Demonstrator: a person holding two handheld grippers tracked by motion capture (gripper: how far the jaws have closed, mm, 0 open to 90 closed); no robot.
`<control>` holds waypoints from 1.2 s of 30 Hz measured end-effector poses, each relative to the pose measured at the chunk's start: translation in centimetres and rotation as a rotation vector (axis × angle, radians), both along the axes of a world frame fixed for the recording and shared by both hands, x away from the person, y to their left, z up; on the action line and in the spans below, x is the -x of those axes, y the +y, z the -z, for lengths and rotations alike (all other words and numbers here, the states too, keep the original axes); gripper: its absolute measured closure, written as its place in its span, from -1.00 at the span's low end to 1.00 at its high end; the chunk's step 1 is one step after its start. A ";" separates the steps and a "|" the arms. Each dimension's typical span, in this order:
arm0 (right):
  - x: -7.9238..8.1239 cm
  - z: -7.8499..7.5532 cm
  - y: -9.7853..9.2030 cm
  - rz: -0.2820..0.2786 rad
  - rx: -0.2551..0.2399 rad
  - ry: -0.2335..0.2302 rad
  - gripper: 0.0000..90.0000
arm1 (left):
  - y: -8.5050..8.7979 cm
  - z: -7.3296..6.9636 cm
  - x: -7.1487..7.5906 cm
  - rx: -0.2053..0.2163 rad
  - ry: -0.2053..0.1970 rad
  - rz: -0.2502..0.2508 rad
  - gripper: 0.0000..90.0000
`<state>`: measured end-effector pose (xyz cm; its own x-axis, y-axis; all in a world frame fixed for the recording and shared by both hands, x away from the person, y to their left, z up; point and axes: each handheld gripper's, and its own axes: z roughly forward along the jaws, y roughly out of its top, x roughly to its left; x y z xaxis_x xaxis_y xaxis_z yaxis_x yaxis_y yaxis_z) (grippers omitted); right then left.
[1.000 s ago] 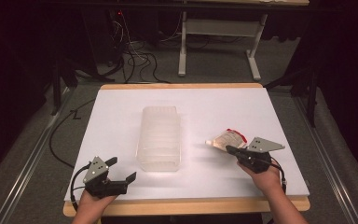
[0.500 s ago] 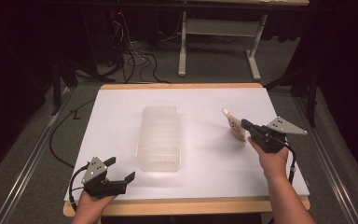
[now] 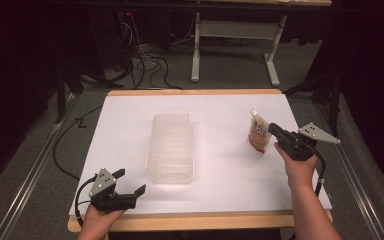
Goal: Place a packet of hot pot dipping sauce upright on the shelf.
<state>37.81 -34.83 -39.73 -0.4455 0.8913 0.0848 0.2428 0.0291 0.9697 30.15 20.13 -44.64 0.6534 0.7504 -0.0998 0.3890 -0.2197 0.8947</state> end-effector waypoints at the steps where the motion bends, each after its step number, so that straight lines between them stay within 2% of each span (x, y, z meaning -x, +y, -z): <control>1: -0.1 0.1 0.0 -0.004 0.002 0.006 0.76 | 0.0 0.0 0.0 0.000 -0.001 0.001 -0.82; 5: -0.8 0.7 0.3 -0.012 0.010 0.056 0.49 | 0.0 0.0 0.0 0.002 0.001 0.000 -0.82; 10: -2.0 1.8 0.7 -0.017 0.027 0.124 0.39 | 0.0 -0.1 0.0 0.002 -0.002 0.001 -0.82; 12: -2.3 2.3 0.7 -0.013 0.033 0.137 0.39 | 0.0 -0.1 0.1 0.005 -0.004 -0.001 -0.82; 14: -2.4 2.8 0.6 -0.002 0.035 0.130 0.53 | 0.1 -0.1 0.0 0.006 -0.005 -0.002 -0.82; 16: -2.5 3.2 0.4 0.002 0.039 0.150 0.69 | 0.1 0.0 -0.1 0.001 -0.002 0.001 -0.82; 18: -2.6 3.4 0.1 0.022 0.032 0.147 0.78 | 0.0 0.0 -0.1 0.003 -0.001 0.002 -0.82; 22: -2.4 3.1 -0.4 0.021 0.035 0.128 0.99 | 0.0 0.0 0.0 -0.001 -0.002 0.003 -0.82; 28: -1.8 2.6 -0.8 -0.026 0.019 0.096 1.00 | 0.1 -0.1 0.0 0.001 -0.004 0.000 -0.82; 32: -1.2 2.1 -0.6 -0.059 0.031 0.077 1.00 | 0.0 -0.1 0.0 0.002 -0.007 -0.001 -0.82; 36: -0.6 1.7 -0.4 -0.096 0.018 0.071 1.00 | 0.1 -0.2 0.2 0.001 -0.012 -0.004 -0.82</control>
